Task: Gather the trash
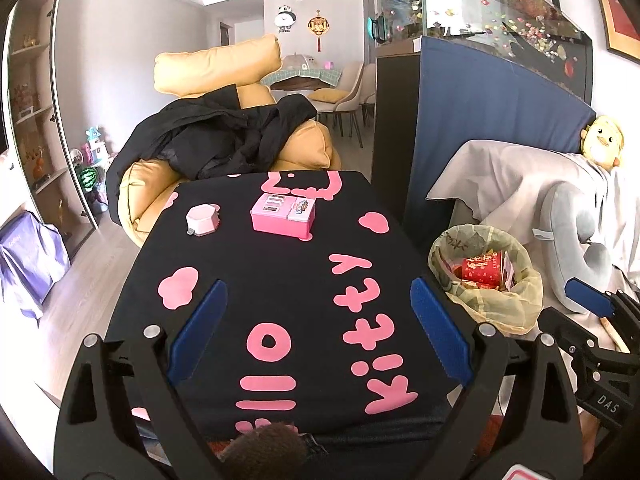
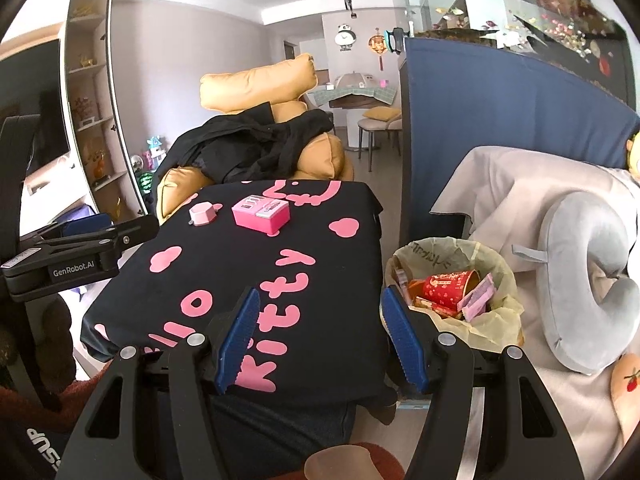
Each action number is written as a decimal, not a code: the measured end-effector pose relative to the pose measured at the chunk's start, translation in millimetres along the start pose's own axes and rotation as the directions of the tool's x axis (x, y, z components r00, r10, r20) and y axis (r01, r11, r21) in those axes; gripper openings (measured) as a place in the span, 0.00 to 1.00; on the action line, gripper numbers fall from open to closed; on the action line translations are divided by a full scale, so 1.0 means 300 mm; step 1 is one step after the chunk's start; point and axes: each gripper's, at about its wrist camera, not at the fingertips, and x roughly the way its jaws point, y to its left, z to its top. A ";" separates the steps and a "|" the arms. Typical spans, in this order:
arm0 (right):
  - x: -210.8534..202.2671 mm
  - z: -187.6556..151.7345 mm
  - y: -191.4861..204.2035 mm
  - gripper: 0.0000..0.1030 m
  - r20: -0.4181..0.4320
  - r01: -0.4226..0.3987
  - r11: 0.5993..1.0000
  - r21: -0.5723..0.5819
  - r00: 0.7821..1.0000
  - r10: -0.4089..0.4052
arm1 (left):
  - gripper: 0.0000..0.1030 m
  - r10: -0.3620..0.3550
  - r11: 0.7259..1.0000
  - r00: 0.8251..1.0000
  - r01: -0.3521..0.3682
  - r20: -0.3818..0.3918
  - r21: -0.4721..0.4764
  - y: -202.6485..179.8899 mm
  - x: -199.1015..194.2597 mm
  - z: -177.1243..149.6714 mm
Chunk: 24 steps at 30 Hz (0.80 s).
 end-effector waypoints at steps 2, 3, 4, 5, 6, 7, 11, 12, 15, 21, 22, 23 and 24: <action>0.000 -0.002 -0.002 0.59 0.001 0.001 1.000 0.006 1.000 -0.001 | 0.86 0.000 1.000 1.000 0.000 0.001 0.001 -0.002 0.000 -0.005; 0.001 -0.002 -0.003 0.59 0.000 0.001 1.000 0.008 1.000 -0.001 | 0.86 -0.001 1.000 1.000 0.001 0.001 0.001 -0.002 0.000 -0.004; 0.002 -0.003 -0.003 0.59 -0.001 0.002 1.000 0.010 1.000 -0.002 | 0.86 -0.003 1.000 1.000 0.003 0.000 0.002 -0.005 0.002 -0.007; 0.001 -0.005 -0.002 0.59 -0.002 0.003 1.000 0.011 1.000 -0.003 | 0.86 -0.004 1.000 1.000 0.004 0.000 0.003 -0.006 0.004 -0.009; 0.002 -0.007 -0.001 0.59 -0.002 0.003 1.000 0.011 1.000 -0.003 | 0.86 -0.006 1.000 1.000 0.006 -0.001 0.003 -0.008 0.005 -0.012; 0.002 -0.008 0.001 0.59 -0.002 0.004 1.000 0.012 1.000 -0.004 | 0.86 -0.008 1.000 1.000 0.008 -0.002 0.004 -0.009 0.008 -0.014; 0.003 -0.010 -0.001 0.59 -0.006 0.005 1.000 0.020 1.000 -0.004 | 0.86 -0.012 1.000 1.000 0.012 -0.005 0.004 -0.011 0.011 -0.016; 0.002 -0.011 -0.004 0.59 -0.006 0.004 1.000 0.022 1.000 -0.004 | 0.86 -0.012 1.000 1.000 0.012 -0.005 0.004 -0.009 0.011 -0.015; 0.001 -0.009 -0.006 0.59 -0.003 0.007 1.000 0.027 1.000 -0.007 | 0.86 -0.018 1.000 1.000 0.018 -0.006 0.007 -0.009 0.013 -0.014; 0.001 -0.012 -0.004 0.59 -0.004 0.008 1.000 0.029 1.000 -0.008 | 0.86 -0.023 1.000 1.000 0.024 -0.010 0.010 -0.007 0.014 -0.015; 0.000 -0.009 -0.009 0.59 -0.004 0.007 1.000 0.027 1.000 -0.007 | 0.86 -0.024 1.000 1.000 0.024 -0.010 0.010 -0.008 0.014 -0.014; 0.000 -0.009 -0.009 0.59 -0.004 0.007 1.000 0.028 1.000 -0.007 | 0.86 -0.024 1.000 1.000 0.024 -0.010 0.010 -0.008 0.014 -0.014; 0.000 -0.010 -0.009 0.59 -0.005 0.007 1.000 0.029 1.000 -0.007 | 0.86 -0.026 1.000 1.000 0.026 -0.011 0.011 -0.008 0.015 -0.015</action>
